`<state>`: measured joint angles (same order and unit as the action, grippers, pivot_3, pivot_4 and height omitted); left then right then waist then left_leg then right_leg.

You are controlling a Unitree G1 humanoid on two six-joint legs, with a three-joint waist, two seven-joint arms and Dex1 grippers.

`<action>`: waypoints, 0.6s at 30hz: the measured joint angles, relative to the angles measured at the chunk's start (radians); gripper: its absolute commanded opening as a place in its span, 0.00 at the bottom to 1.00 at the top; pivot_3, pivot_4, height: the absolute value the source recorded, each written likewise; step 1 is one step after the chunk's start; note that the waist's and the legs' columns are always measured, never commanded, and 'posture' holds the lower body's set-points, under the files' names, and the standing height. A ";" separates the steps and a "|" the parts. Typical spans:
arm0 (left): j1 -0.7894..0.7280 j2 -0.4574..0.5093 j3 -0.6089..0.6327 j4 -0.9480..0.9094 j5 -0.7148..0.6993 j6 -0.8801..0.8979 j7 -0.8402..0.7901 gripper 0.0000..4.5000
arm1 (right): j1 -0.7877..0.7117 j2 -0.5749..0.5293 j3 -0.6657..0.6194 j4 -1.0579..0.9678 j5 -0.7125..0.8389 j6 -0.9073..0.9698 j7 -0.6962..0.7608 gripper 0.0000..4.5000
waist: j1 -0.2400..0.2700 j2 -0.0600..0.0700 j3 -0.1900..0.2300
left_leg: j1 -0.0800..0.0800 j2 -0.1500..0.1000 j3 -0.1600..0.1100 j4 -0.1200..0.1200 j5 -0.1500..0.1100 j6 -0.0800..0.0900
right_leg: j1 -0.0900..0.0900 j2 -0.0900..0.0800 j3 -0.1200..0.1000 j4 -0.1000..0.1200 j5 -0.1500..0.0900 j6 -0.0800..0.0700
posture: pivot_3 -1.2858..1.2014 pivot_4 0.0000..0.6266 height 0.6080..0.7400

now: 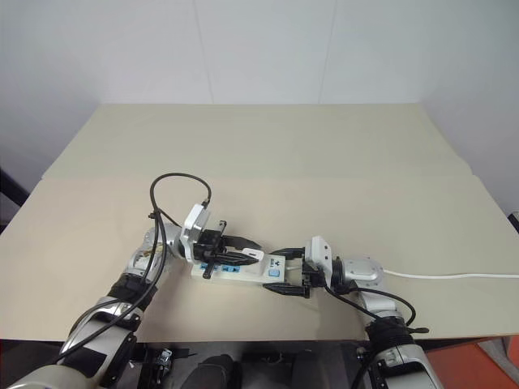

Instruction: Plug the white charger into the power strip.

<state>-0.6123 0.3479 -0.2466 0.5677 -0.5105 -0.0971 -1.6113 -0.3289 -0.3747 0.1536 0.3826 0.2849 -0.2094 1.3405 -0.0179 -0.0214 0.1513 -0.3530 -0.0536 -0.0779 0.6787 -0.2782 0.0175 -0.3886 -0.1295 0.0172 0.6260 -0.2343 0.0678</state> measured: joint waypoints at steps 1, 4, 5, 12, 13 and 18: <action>0.000 0.006 -0.007 -0.003 0.001 -0.015 0.000 0.22 | -0.001 0.000 0.001 0.000 0.000 0.000 0.000 0.76 | 0.000 0.000 0.000 | 0.000 0.000 0.000 0.000 0.000 0.000 | 0.000 0.000 0.000 0.000 0.000 0.000 | 0.52 0.24 1.00; 0.010 0.019 -0.027 -0.010 0.006 -0.087 0.001 0.22 | -0.002 0.001 0.003 0.001 -0.001 0.000 -0.001 0.76 | 0.000 0.000 0.000 | 0.000 0.000 0.000 -0.001 0.000 0.000 | 0.000 0.000 0.000 0.000 0.000 0.000 | 0.52 0.24 1.00; 0.020 0.015 -0.019 -0.011 0.006 -0.100 0.002 0.22 | -0.002 0.001 0.004 0.001 -0.001 -0.001 -0.001 0.76 | -0.001 0.001 0.000 | 0.000 0.000 0.000 -0.001 0.000 0.000 | 0.000 0.000 0.000 0.000 0.000 0.000 | 0.52 0.24 1.00; 0.082 -0.002 0.030 -0.026 0.006 -0.099 0.023 0.22 | 0.000 0.004 0.010 0.002 -0.006 -0.002 -0.013 0.76 | -0.003 0.003 -0.006 | 0.001 0.000 0.000 -0.001 0.000 0.000 | 0.000 0.000 0.000 0.000 0.000 0.000 | 0.52 0.24 1.00; 0.083 -0.002 0.031 -0.025 0.007 -0.100 0.024 0.22 | 0.000 0.004 0.011 0.003 -0.006 -0.002 -0.014 0.76 | -0.004 0.003 -0.008 | 0.001 0.000 0.000 -0.001 0.000 0.000 | 0.000 0.000 0.000 0.000 0.000 0.000 | 0.52 0.24 1.00; 0.083 -0.001 0.030 -0.012 0.021 -0.129 0.018 0.22 | 0.000 0.005 0.014 0.012 -0.008 -0.005 -0.018 0.76 | -0.004 0.004 -0.015 | 0.002 0.001 0.000 -0.002 0.000 0.000 | 0.001 0.000 0.000 0.000 0.000 0.000 | 0.52 0.24 1.00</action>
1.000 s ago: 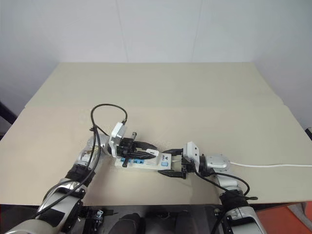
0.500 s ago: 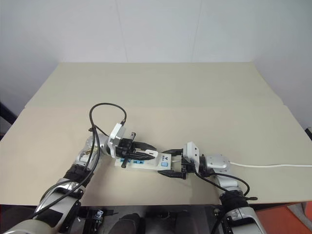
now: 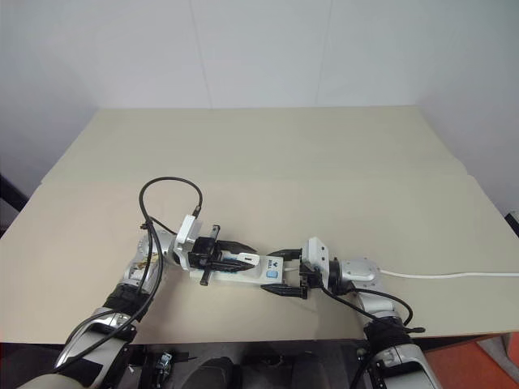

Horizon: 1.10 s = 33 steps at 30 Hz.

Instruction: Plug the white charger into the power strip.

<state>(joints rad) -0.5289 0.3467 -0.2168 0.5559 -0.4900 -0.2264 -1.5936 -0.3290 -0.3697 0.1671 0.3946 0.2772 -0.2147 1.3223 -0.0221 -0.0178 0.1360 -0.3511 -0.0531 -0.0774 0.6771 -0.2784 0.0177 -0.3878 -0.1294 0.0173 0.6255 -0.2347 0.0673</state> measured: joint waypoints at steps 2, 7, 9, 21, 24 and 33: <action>-0.001 0.000 0.000 0.004 0.003 -0.009 -0.003 0.22 | 0.000 0.001 0.002 0.002 0.000 -0.001 -0.002 0.76 | 0.000 0.000 -0.001 | 0.001 0.000 0.000 0.000 0.000 0.000 | 0.001 0.000 0.000 0.000 0.000 0.000 | 0.52 0.24 1.00; -0.025 0.000 -0.013 0.032 0.004 -0.010 -0.018 0.38 | -0.001 0.001 0.004 0.006 0.000 -0.001 -0.003 0.76 | 0.000 0.000 -0.002 | 0.002 0.000 0.000 0.000 0.000 0.000 | 0.001 0.000 0.000 0.000 0.000 0.000 | 0.52 0.24 1.00; -0.033 0.023 -0.030 0.063 0.061 -0.011 -0.018 0.48 | 0.000 0.001 0.007 0.005 0.002 -0.001 -0.003 0.76 | -0.003 0.001 -0.003 | 0.002 0.000 0.001 -0.001 0.000 0.000 | 0.001 0.000 0.000 0.000 0.000 0.000 | 0.52 0.24 1.00; -0.015 0.049 -0.001 0.048 0.084 0.004 -0.016 0.99 | 0.003 -0.001 0.007 0.004 0.001 -0.002 -0.005 0.76 | -0.001 0.008 -0.007 | 0.003 0.000 0.001 -0.001 0.000 0.001 | 0.002 0.000 0.001 0.000 0.000 0.000 | 0.52 0.24 1.00; 0.005 0.103 -0.023 -0.010 0.065 0.018 -0.016 0.99 | 0.002 -0.001 0.007 0.004 0.001 -0.002 -0.005 0.76 | -0.003 0.008 -0.007 | 0.002 0.000 0.001 -0.002 0.000 0.001 | 0.001 0.000 0.001 -0.001 0.000 0.000 | 0.52 0.24 1.00; 0.089 0.195 0.063 -0.151 0.079 0.087 0.045 1.00 | 0.000 0.003 0.008 0.009 0.001 -0.035 -0.014 0.99 | -0.007 0.004 0.000 | 0.001 0.001 0.001 -0.003 0.000 0.001 | -0.001 0.000 0.001 0.000 -0.001 0.000 | 0.52 0.24 1.00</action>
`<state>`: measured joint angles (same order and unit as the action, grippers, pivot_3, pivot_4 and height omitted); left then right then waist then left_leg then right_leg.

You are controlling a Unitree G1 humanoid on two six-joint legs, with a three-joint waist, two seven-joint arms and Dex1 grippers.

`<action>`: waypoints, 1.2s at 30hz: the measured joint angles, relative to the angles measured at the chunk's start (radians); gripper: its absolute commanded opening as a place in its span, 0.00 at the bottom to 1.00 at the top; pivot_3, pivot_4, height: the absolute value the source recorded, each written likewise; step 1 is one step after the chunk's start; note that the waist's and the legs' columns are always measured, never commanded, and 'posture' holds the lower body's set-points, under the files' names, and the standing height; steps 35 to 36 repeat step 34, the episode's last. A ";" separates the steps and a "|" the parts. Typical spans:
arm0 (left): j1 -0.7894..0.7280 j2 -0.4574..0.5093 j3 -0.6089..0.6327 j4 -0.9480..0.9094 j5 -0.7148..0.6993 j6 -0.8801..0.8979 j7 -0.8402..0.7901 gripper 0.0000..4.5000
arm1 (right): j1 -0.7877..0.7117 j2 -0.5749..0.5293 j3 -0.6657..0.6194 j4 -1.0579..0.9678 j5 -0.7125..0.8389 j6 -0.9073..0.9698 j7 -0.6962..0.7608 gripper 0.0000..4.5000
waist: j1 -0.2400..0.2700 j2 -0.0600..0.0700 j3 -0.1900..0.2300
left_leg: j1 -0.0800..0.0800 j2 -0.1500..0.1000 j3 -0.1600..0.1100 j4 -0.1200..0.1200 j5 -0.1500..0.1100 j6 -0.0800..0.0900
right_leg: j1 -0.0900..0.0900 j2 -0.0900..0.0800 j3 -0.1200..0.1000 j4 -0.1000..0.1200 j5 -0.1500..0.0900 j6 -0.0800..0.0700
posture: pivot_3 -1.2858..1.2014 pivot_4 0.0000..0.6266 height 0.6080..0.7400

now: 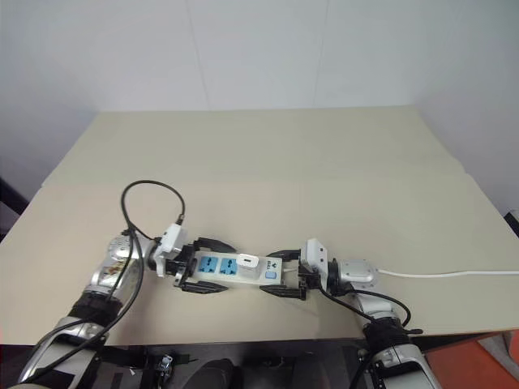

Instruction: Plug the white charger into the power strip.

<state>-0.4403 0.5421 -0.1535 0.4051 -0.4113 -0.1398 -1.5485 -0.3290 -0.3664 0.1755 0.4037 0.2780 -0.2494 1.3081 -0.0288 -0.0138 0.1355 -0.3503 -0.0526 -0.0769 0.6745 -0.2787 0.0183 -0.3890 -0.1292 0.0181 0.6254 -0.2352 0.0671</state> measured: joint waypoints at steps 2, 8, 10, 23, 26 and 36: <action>0.019 0.026 0.047 -0.035 -0.028 0.037 0.014 1.00 | -0.002 0.000 -0.001 0.000 0.002 -0.002 0.002 0.99 | -0.001 -0.004 0.003 | -0.001 0.000 0.000 0.000 0.000 0.000 | 0.000 0.000 0.000 0.000 0.000 0.000 | 0.52 0.24 1.00; 0.093 0.098 0.171 -0.130 -0.101 0.134 0.048 1.00 | 0.013 -0.049 -0.012 -0.035 0.022 -0.003 0.030 0.99 | 0.010 -0.004 0.009 | -0.004 0.000 -0.001 0.000 -0.001 -0.002 | -0.004 0.000 0.000 -0.001 0.000 0.000 | 0.52 0.24 1.00; 0.145 0.141 0.210 -0.157 -0.112 0.160 0.048 1.00 | 0.047 -0.107 -0.047 -0.069 0.033 -0.006 0.036 0.99 | 0.015 -0.003 0.013 | -0.007 0.000 0.000 0.000 -0.002 -0.002 | -0.008 0.000 0.000 -0.001 0.000 0.000 | 0.52 0.24 1.00; 0.304 0.249 0.334 -0.249 -0.121 0.164 0.076 1.00 | 0.209 -0.496 -0.345 -0.323 0.214 0.042 0.163 0.99 | 0.013 0.000 0.026 | -0.019 0.001 0.001 0.001 -0.002 -0.002 | -0.018 -0.001 -0.001 -0.002 0.000 -0.001 | 0.52 0.24 1.00; 0.320 0.249 0.341 -0.264 -0.121 0.163 0.086 1.00 | 0.240 -0.502 -0.350 -0.351 0.215 0.065 0.151 0.99 | 0.013 0.000 0.026 | -0.019 0.001 0.001 0.001 -0.002 -0.002 | -0.018 -0.001 -0.001 -0.001 0.000 -0.001 | 0.52 0.24 1.00; 0.334 0.245 0.340 -0.303 -0.120 0.163 0.098 1.00 | 0.327 -0.509 -0.383 -0.398 0.215 0.099 0.119 0.99 | 0.017 -0.001 0.027 | -0.020 0.000 0.001 0.001 -0.002 -0.002 | -0.018 -0.001 -0.001 -0.002 0.000 -0.001 | 0.52 0.24 1.00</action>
